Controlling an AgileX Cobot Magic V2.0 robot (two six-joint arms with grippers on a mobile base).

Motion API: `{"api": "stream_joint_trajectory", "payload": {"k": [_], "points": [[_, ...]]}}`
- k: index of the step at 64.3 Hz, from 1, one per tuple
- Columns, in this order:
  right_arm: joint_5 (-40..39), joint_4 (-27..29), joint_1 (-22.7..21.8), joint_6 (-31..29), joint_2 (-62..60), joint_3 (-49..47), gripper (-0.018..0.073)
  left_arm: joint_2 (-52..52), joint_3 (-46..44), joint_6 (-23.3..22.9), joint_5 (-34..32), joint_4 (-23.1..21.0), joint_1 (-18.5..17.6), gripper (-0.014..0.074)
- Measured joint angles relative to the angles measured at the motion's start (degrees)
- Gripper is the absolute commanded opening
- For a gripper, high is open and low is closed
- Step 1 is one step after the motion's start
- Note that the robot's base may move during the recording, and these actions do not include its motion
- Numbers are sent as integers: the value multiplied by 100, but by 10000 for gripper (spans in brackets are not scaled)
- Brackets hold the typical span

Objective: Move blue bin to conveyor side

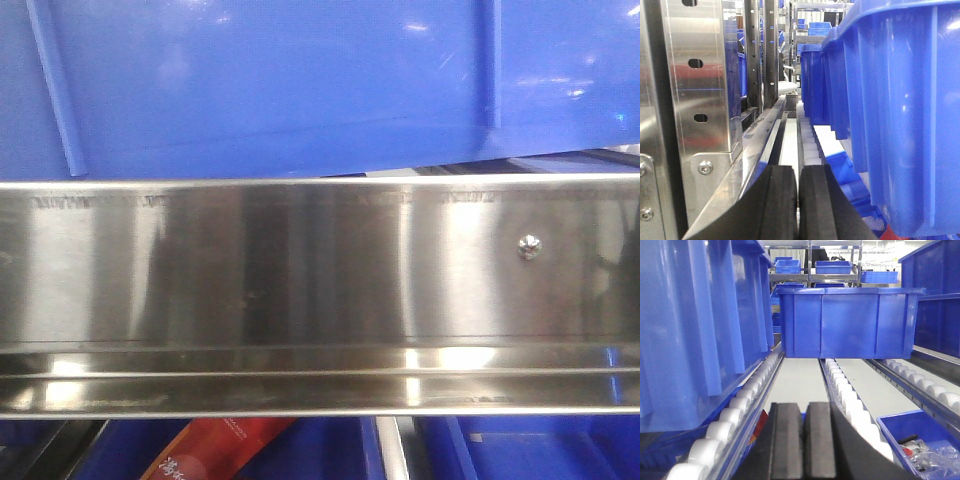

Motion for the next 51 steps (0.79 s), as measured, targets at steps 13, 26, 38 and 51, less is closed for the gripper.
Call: {"api": "stream_joint_trajectory", "payload": {"k": [13,26,38,51], "points": [[0,0,0,0,0,0,-89,0,0,0,0,0,0,13],[0,0,0,0,0,0,-89,0,0,0,0,0,0,13],[0,0,0,0,0,0,-89,0,0,0,-74,0,0,13],[-350,0,0,0,0,0,-89,0,0,0,-282,0,0,13]]}}
